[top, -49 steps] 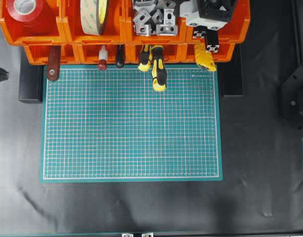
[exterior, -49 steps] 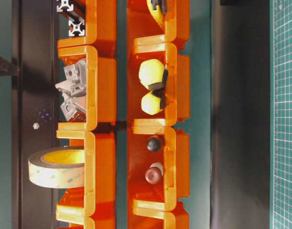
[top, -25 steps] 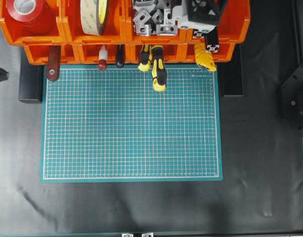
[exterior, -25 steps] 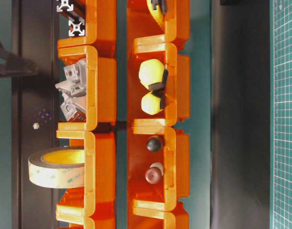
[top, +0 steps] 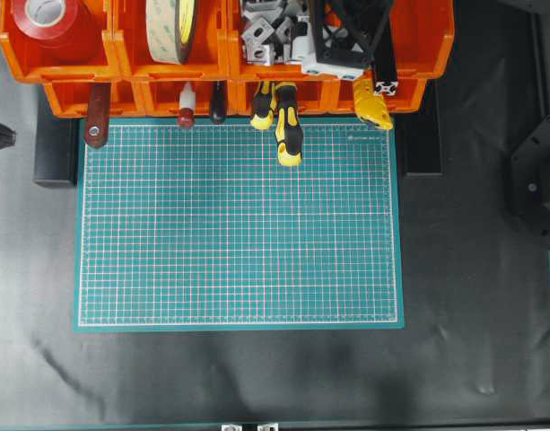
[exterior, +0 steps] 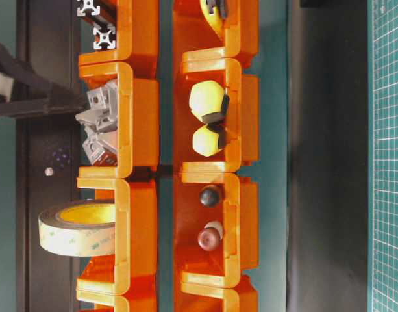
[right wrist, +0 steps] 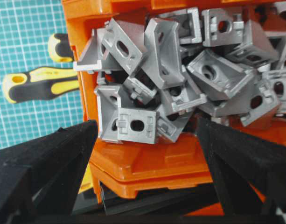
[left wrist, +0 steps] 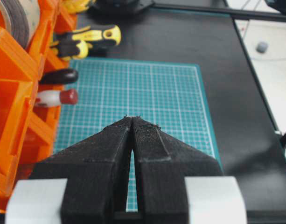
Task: Pick corner brachets from container rack with right arm.
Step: 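Lower the open right gripper into the bin and close on brackets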
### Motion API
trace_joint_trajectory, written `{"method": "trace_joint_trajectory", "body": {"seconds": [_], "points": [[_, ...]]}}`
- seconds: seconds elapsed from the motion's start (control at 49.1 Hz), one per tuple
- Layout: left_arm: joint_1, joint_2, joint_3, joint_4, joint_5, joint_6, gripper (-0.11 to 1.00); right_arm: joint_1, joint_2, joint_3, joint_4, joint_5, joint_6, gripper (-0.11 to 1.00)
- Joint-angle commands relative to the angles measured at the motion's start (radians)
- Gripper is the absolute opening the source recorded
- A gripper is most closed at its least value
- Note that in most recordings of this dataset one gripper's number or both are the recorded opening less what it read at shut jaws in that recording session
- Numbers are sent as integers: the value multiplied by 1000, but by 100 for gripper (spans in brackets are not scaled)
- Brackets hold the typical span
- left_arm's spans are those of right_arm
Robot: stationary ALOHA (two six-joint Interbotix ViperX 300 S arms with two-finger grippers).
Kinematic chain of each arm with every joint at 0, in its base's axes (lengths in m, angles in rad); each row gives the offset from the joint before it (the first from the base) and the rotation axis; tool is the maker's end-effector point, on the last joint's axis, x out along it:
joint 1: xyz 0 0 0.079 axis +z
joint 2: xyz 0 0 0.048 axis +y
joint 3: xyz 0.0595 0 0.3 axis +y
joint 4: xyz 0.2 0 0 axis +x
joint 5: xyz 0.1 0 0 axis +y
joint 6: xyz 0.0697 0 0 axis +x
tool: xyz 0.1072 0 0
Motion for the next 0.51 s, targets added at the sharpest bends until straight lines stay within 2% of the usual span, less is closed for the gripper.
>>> {"method": "trace_joint_trajectory", "body": {"seconds": [0.0, 0.244, 0.489], "points": [[-2, 6, -23, 5, -14, -3, 0, 2, -15, 6, -18, -14, 2, 86], [-2, 5, -21, 3, -12, -3, 0, 2, -15, 34, -71, -44, 2, 86], [-2, 5, -21, 5, -12, -3, 0, 5, -11, 48, -71, -54, 9, 86]]}}
